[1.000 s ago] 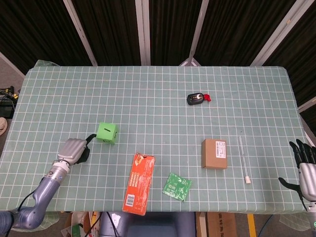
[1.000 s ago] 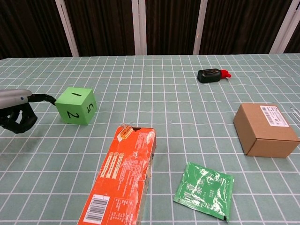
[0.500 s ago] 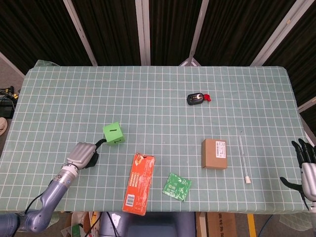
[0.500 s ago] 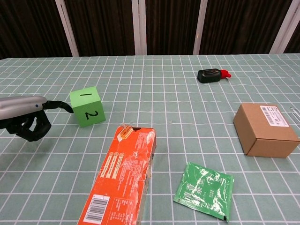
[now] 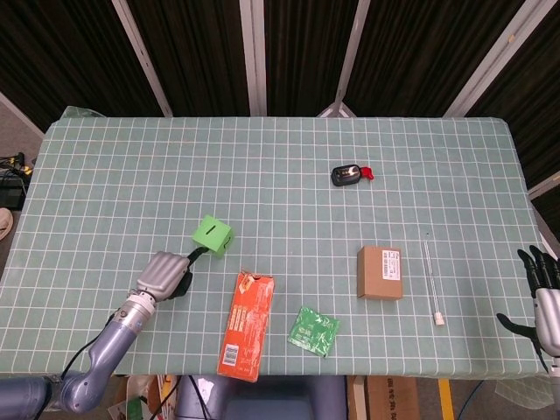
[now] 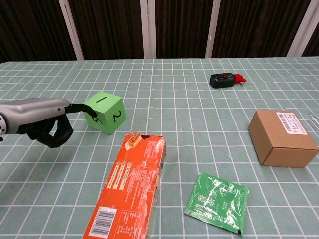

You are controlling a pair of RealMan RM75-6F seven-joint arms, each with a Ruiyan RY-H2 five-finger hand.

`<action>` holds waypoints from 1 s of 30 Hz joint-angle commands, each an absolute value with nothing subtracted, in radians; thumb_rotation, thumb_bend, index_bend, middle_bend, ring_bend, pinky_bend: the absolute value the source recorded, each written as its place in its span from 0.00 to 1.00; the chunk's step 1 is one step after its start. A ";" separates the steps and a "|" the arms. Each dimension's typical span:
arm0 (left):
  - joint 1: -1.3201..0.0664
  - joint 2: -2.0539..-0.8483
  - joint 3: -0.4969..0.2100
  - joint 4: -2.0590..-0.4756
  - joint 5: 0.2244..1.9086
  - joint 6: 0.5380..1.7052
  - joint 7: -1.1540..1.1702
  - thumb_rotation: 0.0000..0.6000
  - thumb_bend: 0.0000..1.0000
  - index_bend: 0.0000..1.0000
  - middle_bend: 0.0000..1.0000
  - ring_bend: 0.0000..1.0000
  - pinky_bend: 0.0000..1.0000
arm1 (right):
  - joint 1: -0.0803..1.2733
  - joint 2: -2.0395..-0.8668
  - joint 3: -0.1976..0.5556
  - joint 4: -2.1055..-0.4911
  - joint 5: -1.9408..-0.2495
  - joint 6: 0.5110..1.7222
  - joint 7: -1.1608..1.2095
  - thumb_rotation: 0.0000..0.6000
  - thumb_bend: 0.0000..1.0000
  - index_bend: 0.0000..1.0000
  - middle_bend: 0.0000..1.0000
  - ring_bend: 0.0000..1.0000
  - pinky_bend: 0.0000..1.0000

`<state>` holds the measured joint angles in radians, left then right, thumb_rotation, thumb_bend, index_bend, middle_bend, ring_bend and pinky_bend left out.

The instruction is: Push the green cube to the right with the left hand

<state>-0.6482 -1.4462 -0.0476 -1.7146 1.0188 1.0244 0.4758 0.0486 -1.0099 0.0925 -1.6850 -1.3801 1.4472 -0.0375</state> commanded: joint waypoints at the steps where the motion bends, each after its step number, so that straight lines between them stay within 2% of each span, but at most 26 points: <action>1: -0.656 -1.462 -0.056 -1.718 0.997 1.035 0.504 1.00 0.82 0.15 0.77 0.57 0.68 | 0.049 -1.010 0.093 -1.685 -1.379 1.446 -0.038 1.00 0.05 0.07 0.00 0.00 0.00; 18: -0.688 -1.547 -0.085 -1.721 0.955 1.064 0.570 1.00 0.82 0.15 0.77 0.57 0.68 | 0.049 -1.012 0.094 -1.685 -1.372 1.444 -0.045 1.00 0.05 0.07 0.00 0.00 0.00; 22: -0.681 -1.547 -0.088 -1.731 0.965 1.080 0.559 1.00 0.81 0.15 0.74 0.57 0.68 | 0.049 -1.011 0.094 -1.684 -1.374 1.445 -0.041 1.00 0.04 0.07 0.00 0.00 0.00; 27: -0.656 -1.483 -0.062 -1.828 1.026 1.057 0.475 1.00 0.79 0.15 0.69 0.53 0.67 | 0.049 -1.011 0.092 -1.685 -1.374 1.443 -0.044 1.00 0.04 0.07 0.00 0.00 0.00; 30: -0.607 -1.390 -0.020 -1.932 1.154 1.080 0.369 1.00 0.76 0.15 0.63 0.48 0.66 | 0.048 -1.010 0.092 -1.687 -1.377 1.446 -0.045 1.00 0.04 0.07 0.00 0.00 0.00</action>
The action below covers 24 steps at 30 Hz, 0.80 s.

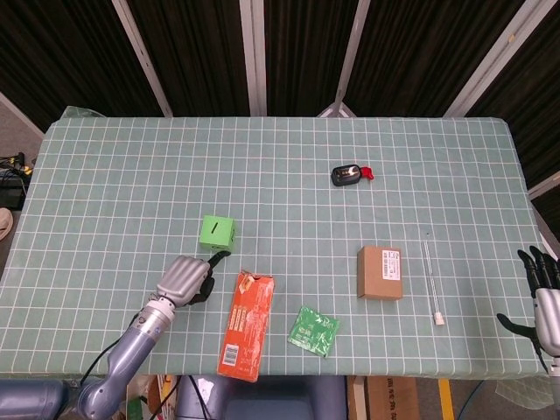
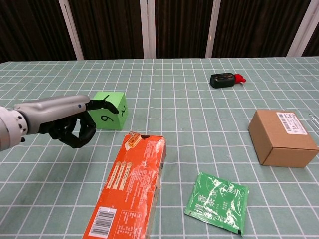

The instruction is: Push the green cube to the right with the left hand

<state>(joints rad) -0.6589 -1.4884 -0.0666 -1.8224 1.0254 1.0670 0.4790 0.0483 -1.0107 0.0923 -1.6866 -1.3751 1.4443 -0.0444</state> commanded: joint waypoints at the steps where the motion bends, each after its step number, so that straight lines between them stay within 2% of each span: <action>1: -0.586 -1.355 0.000 -1.961 1.195 1.096 0.340 1.00 0.75 0.15 0.60 0.44 0.63 | 0.047 -1.010 0.091 -1.688 -1.377 1.447 -0.046 1.00 0.04 0.07 0.00 0.00 0.00; 4: -0.522 -1.253 0.067 -2.002 1.327 1.166 0.289 1.00 0.67 0.15 0.48 0.35 0.54 | 0.045 -1.009 0.090 -1.692 -1.381 1.451 -0.047 1.00 0.04 0.07 0.00 0.00 0.00; 6: -0.458 -1.170 0.129 -1.986 1.438 1.260 0.294 1.00 0.60 0.15 0.41 0.27 0.42 | 0.043 -1.009 0.088 -1.696 -1.388 1.457 -0.045 1.00 0.04 0.07 0.00 0.00 0.00; 10: -0.319 -1.121 0.176 -1.878 1.557 1.489 0.287 1.00 0.56 0.16 0.33 0.18 0.28 | 0.040 -1.008 0.084 -1.699 -1.404 1.466 -0.043 1.00 0.05 0.07 0.00 0.00 0.00; 16: -0.183 -1.148 0.157 -1.700 1.561 1.689 0.219 1.00 0.51 0.16 0.24 0.09 0.16 | 0.040 -1.012 0.078 -1.688 -1.439 1.480 -0.032 1.00 0.04 0.07 0.00 0.00 0.00; 24: -0.118 -1.191 0.105 -1.567 1.575 1.795 0.130 1.00 0.51 0.16 0.22 0.08 0.16 | 0.039 -1.021 0.074 -1.652 -1.498 1.515 0.003 1.00 0.05 0.07 0.00 0.00 0.00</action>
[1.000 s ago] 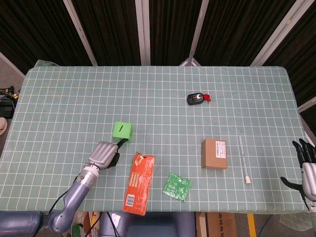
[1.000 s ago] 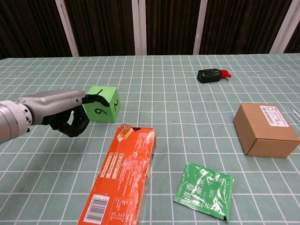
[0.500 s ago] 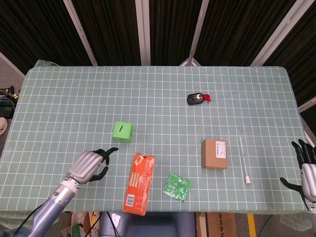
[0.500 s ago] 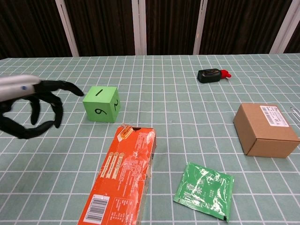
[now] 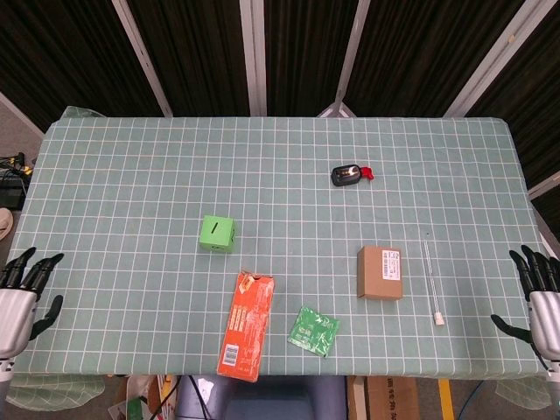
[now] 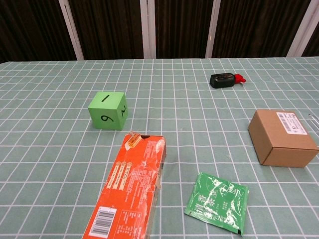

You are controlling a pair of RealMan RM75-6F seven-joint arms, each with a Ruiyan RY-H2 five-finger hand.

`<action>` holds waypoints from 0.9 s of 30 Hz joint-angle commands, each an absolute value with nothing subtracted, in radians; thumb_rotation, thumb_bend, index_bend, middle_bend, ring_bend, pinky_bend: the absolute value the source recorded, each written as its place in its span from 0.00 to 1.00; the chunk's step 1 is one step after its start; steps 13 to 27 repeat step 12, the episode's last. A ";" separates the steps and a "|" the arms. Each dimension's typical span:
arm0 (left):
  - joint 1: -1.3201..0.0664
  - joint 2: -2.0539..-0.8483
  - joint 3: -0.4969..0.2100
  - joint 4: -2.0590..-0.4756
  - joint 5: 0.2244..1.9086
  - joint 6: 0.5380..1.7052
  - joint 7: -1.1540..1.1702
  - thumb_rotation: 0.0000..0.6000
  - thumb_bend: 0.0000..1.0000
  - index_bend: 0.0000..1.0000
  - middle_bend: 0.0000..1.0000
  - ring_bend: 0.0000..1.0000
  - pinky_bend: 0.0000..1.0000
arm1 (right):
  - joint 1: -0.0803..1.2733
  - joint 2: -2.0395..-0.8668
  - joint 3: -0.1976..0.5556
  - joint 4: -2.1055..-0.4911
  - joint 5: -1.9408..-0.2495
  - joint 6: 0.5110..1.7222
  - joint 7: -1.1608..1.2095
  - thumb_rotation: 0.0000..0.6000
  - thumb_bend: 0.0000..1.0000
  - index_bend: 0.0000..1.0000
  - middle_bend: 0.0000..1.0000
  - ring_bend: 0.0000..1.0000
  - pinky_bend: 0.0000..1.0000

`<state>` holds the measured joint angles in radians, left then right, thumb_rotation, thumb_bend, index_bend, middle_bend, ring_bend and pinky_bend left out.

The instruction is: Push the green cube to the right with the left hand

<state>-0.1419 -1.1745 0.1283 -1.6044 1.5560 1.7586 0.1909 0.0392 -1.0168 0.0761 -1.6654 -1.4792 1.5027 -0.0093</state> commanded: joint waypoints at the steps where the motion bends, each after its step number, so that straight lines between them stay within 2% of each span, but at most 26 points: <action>1: -0.115 -1.193 0.097 -1.561 1.579 1.805 0.112 1.00 0.51 0.16 0.22 0.08 0.16 | 0.039 -1.023 0.074 -1.647 -1.504 1.519 0.007 1.00 0.05 0.07 0.00 0.00 0.00; 11: -0.089 -1.208 0.047 -1.495 1.587 1.842 0.046 1.00 0.43 0.15 0.18 0.06 0.15 | 0.048 -1.043 0.062 -1.627 -1.532 1.511 -0.003 1.00 0.04 0.07 0.00 0.00 0.00; 27: -0.088 -1.207 0.045 -1.494 1.586 1.839 0.043 1.00 0.43 0.15 0.18 0.06 0.15 | 0.050 -1.045 0.061 -1.627 -1.532 1.508 -0.006 1.00 0.04 0.07 0.00 0.00 0.00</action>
